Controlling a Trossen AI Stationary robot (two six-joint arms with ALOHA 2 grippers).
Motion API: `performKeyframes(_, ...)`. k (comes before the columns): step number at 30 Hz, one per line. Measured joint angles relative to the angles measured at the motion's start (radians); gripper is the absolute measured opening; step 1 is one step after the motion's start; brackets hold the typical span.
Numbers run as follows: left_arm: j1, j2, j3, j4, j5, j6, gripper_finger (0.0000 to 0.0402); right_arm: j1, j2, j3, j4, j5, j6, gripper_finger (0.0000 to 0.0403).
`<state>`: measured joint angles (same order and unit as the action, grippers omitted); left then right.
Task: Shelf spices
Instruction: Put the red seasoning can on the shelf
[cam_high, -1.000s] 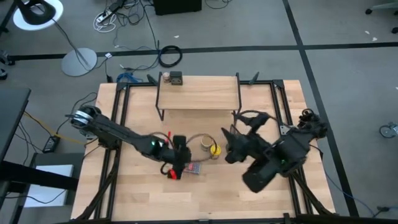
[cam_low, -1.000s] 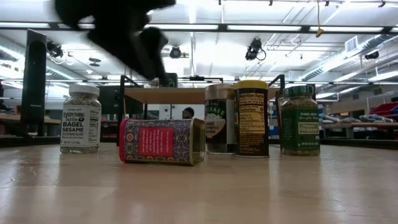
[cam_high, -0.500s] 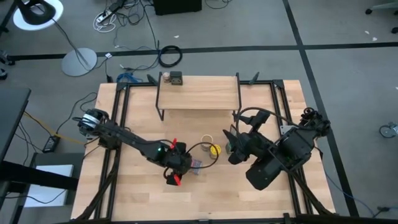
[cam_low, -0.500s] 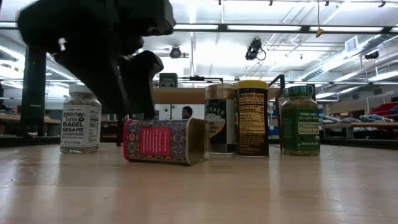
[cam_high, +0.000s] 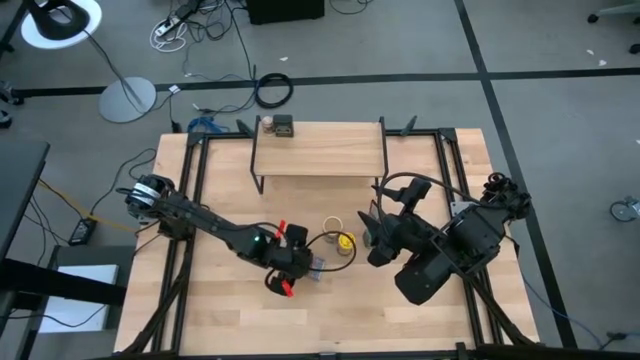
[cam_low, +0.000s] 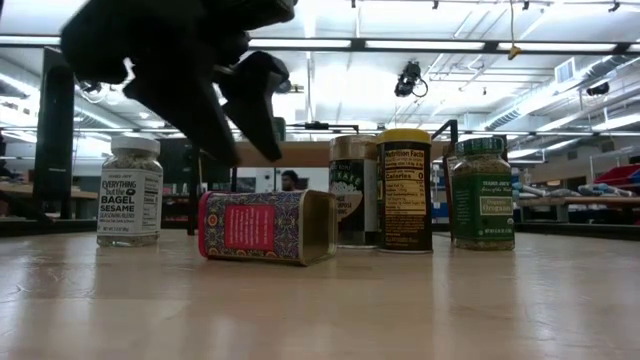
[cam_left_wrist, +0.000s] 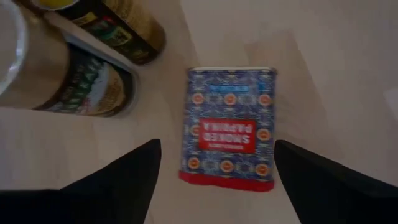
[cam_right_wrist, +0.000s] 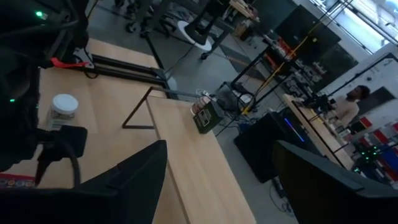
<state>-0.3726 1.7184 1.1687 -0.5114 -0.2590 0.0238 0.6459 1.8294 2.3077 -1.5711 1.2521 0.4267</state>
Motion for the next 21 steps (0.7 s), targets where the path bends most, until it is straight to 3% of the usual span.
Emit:
performKeyframes(10, -0.002, 0.000, 0.000, 0.106, 0.036, -0.027, 0.0317, 0.000, 0.000, 0.000, 0.000, -0.018, 0.007, 0.0291)
performKeyframes(21, 0.001, 0.004, 0.000, 0.087, -0.044, -0.153, 0.0325, 0.000, 0.001, 0.000, 0.000, -0.024, 0.024, 0.0291)
